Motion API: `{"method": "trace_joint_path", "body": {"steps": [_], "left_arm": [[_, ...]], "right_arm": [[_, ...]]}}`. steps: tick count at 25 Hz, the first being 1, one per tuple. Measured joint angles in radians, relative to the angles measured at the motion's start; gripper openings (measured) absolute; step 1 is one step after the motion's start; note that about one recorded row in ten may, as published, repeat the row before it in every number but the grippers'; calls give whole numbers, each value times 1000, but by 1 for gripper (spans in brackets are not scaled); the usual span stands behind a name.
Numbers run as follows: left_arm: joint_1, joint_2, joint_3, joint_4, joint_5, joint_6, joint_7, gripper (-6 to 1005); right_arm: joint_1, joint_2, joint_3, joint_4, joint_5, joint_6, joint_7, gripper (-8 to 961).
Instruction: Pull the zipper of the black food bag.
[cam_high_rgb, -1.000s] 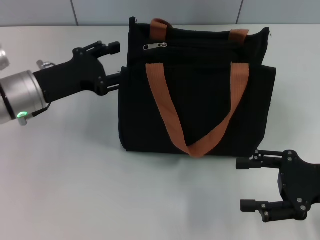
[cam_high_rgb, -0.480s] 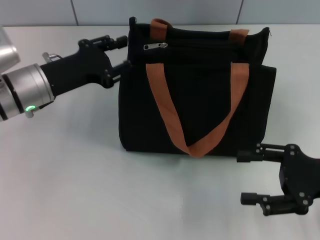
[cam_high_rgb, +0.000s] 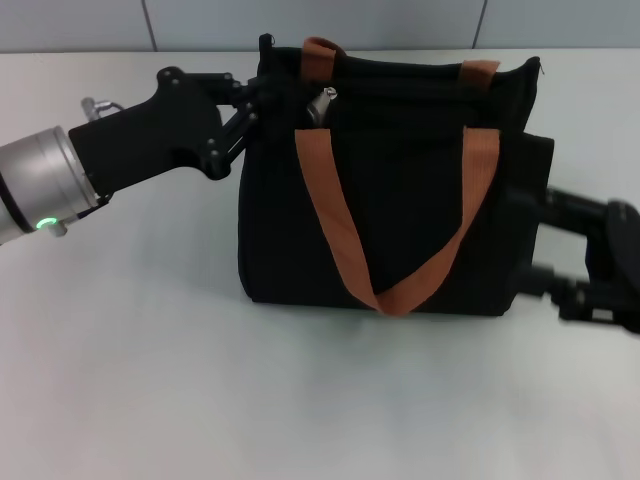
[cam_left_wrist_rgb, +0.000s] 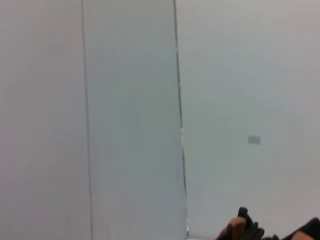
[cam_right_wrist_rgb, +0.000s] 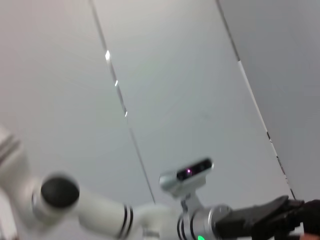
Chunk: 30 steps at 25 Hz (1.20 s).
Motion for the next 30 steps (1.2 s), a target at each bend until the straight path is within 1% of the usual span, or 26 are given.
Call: {"method": "trace_joint_path", "body": {"steps": [1,2,3,4,5,6,9,10,11,13,14,15,16,20,21,24,25,26,30], "left_arm": [[0,0,0,0,0,0,0,170],[-7,0,0,0,0,2,-2,138],[-15,-1,1,0,0,2,-3,105],[-20,-2,2,0,1,1,-4,73],[-31,-2,10,1,3,-2,-5,40],[-31,-2,10,1,3,-2,-5,39],[-41,-1,29,17,4,-3,-12,36],[-42,-1,30,22,4,-2,-16,35],[-43,-1,31,26,3,0,-22,34],[-43,-1,31,27,2,2,-26,34],[-43,-1,30,27,2,4,-27,34],[-44,-1,28,27,1,7,-32,34],[-44,-1,27,27,1,8,-35,34],[-47,-4,27,24,-14,15,-52,34],[-47,-4,27,24,-14,15,-52,34],[-49,-4,32,22,-37,23,-69,34],[-51,-4,33,25,-40,28,-80,34],[-51,-4,33,25,-40,28,-80,34],[-59,-4,33,26,-42,31,-88,34]], "right_arm": [[11,-1,0,-1,16,6,55,801],[11,-1,0,-1,16,6,55,801],[21,-3,1,-1,31,16,106,801],[32,-6,2,0,45,27,162,801],[53,-12,5,0,61,58,265,801],[53,-12,5,0,61,58,265,801],[86,-21,7,-5,64,101,386,799],[105,-29,7,-9,64,130,441,799],[105,-29,7,-9,64,130,441,799],[123,-39,6,-13,64,150,482,798],[133,-47,4,-14,64,158,503,797],[155,-62,0,-18,63,168,548,797],[167,-69,-3,-25,61,173,573,797],[206,-86,-30,-67,54,202,658,795],[206,-86,-30,-67,54,202,658,794],[233,-96,-80,-88,51,232,706,793],[258,-101,-119,-92,40,254,732,793],[258,-101,-119,-92,40,254,732,792],[308,-102,-200,-93,11,313,781,783]]}}
